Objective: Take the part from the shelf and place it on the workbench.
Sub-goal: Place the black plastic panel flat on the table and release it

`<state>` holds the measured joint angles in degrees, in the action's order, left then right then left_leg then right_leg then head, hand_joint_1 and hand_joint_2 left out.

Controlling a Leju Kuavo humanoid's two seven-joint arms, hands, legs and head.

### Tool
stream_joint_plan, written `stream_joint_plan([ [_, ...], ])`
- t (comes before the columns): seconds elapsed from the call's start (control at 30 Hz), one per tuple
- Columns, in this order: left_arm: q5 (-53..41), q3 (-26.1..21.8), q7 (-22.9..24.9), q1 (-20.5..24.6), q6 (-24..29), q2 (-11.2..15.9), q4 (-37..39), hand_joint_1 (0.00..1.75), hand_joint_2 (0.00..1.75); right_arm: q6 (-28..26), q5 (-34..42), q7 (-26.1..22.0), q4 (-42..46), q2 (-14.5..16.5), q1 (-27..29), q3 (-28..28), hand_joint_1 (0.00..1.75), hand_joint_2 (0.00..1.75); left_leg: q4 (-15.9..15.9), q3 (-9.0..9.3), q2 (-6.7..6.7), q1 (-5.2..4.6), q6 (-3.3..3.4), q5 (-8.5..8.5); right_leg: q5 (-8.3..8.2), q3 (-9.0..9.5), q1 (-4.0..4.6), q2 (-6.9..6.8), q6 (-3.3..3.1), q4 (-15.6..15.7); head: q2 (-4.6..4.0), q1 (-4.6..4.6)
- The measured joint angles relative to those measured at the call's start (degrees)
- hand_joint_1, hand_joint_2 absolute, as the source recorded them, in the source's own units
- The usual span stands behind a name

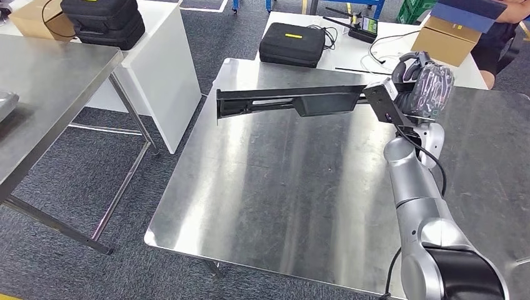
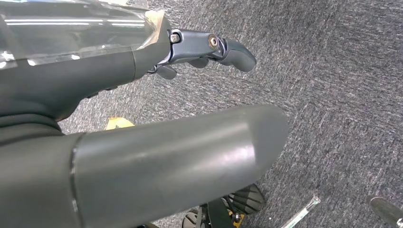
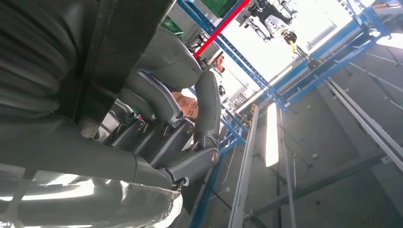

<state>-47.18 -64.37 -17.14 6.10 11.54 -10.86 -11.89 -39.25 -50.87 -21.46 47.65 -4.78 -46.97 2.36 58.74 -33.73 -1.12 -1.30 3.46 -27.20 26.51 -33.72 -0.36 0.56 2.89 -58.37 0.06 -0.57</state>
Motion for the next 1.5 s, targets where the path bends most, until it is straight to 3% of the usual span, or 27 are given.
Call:
stream_joint_plan([
  [0.2,-0.08,0.00,0.00,-0.01,-0.04,0.02,0.00,0.00,0.00,-0.01,-5.22,1.48,-1.33,0.01,-0.75,1.80,1.75,1.75,0.00,0.00,-0.02,-0.10,0.01,0.00,0.00,-0.01,-0.12,-0.01,0.00,0.01,0.00,-0.01],
  [0.5,-0.15,-0.02,0.08,-0.10,0.19,0.29,0.00,0.00,0.00,1.31,-19.51,7.62,-9.18,-1.60,-5.40,12.78,1.75,1.75,0.00,0.06,-0.04,-0.13,0.02,-0.01,0.01,0.03,-0.18,-0.05,0.00,0.04,-0.01,-0.01],
  [0.67,-1.00,0.02,0.04,-0.20,0.42,0.15,0.01,0.00,0.00,0.49,-23.26,12.93,-18.48,-3.80,3.48,12.95,1.75,1.75,-0.03,0.45,-0.28,0.20,-0.03,-0.25,0.12,0.70,0.18,-0.35,-0.10,0.44,0.01,-0.03],
  [0.8,-2.38,0.39,0.54,-0.25,0.99,0.24,0.02,0.00,1.75,-0.09,-23.63,15.59,-22.80,-4.33,6.60,13.29,0.00,0.00,-0.16,2.07,0.22,0.64,-0.40,-1.28,0.90,1.90,0.64,0.16,-0.90,0.90,0.00,0.49],
  [0.9,-2.44,0.67,2.43,-0.21,1.71,0.22,0.02,0.00,1.75,0.27,-23.69,17.39,-24.81,-4.89,7.12,13.69,0.00,0.00,-0.21,3.60,0.24,0.92,-0.51,-2.01,1.55,3.55,0.97,0.17,-1.09,1.37,-0.01,0.44],
  [1.03,-2.63,0.87,4.47,0.25,1.52,0.26,0.02,0.00,0.00,0.76,-23.69,18.26,-25.77,-5.92,6.75,14.28,0.00,0.00,-0.20,3.97,0.46,0.70,-0.18,-2.07,1.53,3.97,0.87,0.30,-1.12,1.52,0.00,0.46],
  [1.5,-3.63,1.14,5.57,0.86,0.50,-0.05,0.02,0.00,0.00,0.74,-25.34,18.15,-27.15,-7.50,7.96,14.53,0.00,0.00,-0.20,3.82,0.75,0.43,0.46,-2.07,1.22,4.06,0.58,0.57,-0.94,1.93,0.00,0.46],
])
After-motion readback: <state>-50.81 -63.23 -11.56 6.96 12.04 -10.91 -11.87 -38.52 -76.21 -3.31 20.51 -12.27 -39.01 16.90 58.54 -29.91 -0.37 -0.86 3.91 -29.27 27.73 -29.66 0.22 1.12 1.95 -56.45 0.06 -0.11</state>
